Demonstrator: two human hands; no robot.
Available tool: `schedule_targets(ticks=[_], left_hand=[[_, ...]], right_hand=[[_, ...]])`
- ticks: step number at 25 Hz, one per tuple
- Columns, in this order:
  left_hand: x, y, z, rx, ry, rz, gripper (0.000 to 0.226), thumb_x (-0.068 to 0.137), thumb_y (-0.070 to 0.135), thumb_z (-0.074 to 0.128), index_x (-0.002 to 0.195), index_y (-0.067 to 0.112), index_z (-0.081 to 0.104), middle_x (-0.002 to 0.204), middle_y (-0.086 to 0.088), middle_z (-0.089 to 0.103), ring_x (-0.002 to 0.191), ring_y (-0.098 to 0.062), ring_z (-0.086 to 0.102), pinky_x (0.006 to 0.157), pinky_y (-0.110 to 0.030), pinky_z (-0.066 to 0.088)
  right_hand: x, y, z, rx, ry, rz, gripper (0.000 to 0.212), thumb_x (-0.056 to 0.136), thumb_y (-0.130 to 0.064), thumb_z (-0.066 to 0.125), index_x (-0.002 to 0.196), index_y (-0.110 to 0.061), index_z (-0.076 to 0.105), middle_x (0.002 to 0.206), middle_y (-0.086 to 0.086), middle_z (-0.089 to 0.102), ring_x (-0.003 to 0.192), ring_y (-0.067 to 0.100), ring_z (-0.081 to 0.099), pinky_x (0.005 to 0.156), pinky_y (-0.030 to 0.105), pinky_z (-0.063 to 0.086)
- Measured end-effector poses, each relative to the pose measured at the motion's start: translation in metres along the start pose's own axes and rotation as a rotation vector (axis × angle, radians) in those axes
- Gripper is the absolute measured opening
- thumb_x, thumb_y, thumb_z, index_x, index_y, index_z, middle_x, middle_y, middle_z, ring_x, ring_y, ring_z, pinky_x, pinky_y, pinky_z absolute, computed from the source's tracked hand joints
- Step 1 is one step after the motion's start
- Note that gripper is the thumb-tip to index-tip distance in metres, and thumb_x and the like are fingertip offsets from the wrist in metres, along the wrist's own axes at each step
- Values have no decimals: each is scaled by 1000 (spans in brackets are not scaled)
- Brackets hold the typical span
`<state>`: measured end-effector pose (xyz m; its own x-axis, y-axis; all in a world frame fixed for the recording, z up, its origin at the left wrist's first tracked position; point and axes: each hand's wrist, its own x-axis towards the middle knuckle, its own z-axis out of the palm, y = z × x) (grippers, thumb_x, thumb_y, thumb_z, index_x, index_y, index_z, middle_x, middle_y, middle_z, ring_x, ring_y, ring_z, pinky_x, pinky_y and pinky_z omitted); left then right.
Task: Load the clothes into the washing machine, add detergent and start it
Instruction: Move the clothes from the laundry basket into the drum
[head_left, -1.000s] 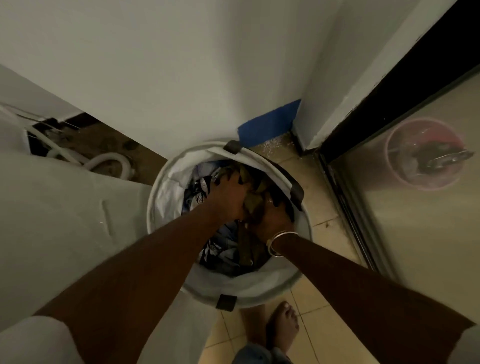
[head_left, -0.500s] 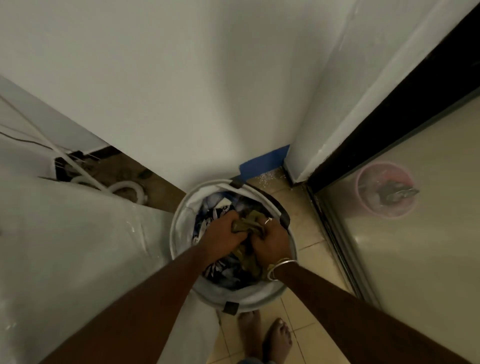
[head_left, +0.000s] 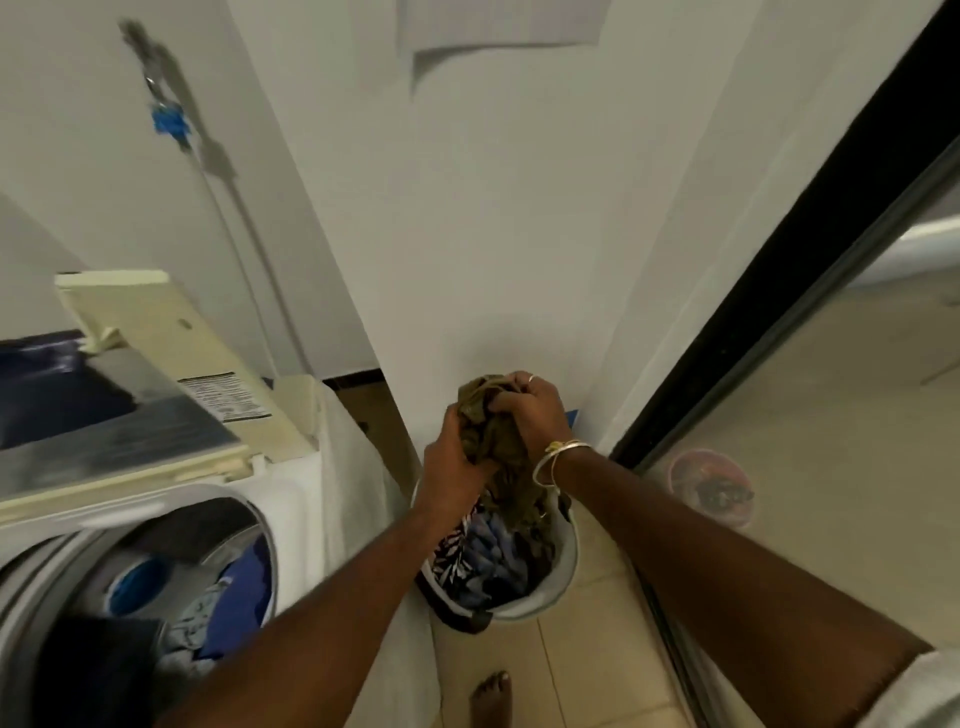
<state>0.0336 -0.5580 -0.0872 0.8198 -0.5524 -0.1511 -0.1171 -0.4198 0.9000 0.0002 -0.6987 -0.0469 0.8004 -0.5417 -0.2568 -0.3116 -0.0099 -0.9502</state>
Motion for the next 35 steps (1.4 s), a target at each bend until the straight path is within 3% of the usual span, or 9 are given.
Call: schedule_targets(ticks=[5,10,13,16,21,25,30,32,35], left_hand=[[-40,80,-72,-370,246,-34,54,73,28,83,120,35,56,107,8,72,97,-14,71,83,-42,61],[-127,120,-144,-844,389,-162,49,84,3,71,126,20,54,116,-8,68,100,-28,70,73,-41,62],[-178,116,-200,-974,430,-188,50,86,1,68,132,11,53,123,-17,67,107,-33,69,74,-40,61],[-224,103,-256,-1039,508,-205,44,87,6,69,129,8,57,119,-18,70,108,-32,69,80,-42,61],[-272,56,-321,-817,598,-367,34,84,38,73,110,17,68,102,-7,77,99,-25,71,87,-40,59],[-284,-21,-363,-576,679,-571,54,69,62,76,99,18,73,90,-3,77,84,-24,73,82,-39,60],[-261,-142,-386,-602,469,-601,43,83,55,68,114,24,68,106,-3,74,96,-22,71,80,-38,60],[-243,-192,-385,-617,321,-671,48,85,52,66,123,23,63,111,-4,72,102,-25,68,88,-41,58],[-228,-234,-387,-597,165,-796,42,93,42,62,125,16,62,117,-11,69,107,-30,65,99,-43,52]], right_hand=[[-76,-52,4,-110,192,-184,69,77,-71,63,132,-30,50,134,0,51,120,17,52,99,31,44],[-167,-60,52,269,8,302,109,61,-90,58,149,-30,32,148,5,45,129,33,49,106,54,39],[-212,-88,101,454,-294,286,74,72,-83,55,123,-30,62,120,1,69,109,28,63,89,52,50],[-247,-124,157,555,-416,176,56,84,-67,58,121,-26,65,111,4,74,103,26,70,83,46,57],[-268,-145,248,505,-459,111,57,77,-57,74,120,-20,68,108,11,74,100,32,71,89,54,55],[-266,-120,324,428,-434,80,45,81,-50,72,115,-19,71,104,6,75,96,25,72,93,45,56],[-234,-38,403,127,-278,176,45,91,-56,57,108,-15,67,88,-6,68,78,10,67,65,23,52],[-215,5,422,74,-193,244,47,93,-57,51,108,-16,66,94,1,69,90,20,68,71,27,52],[-191,45,435,-67,-123,448,62,102,-51,36,136,-2,52,133,18,57,124,35,53,105,36,40]])
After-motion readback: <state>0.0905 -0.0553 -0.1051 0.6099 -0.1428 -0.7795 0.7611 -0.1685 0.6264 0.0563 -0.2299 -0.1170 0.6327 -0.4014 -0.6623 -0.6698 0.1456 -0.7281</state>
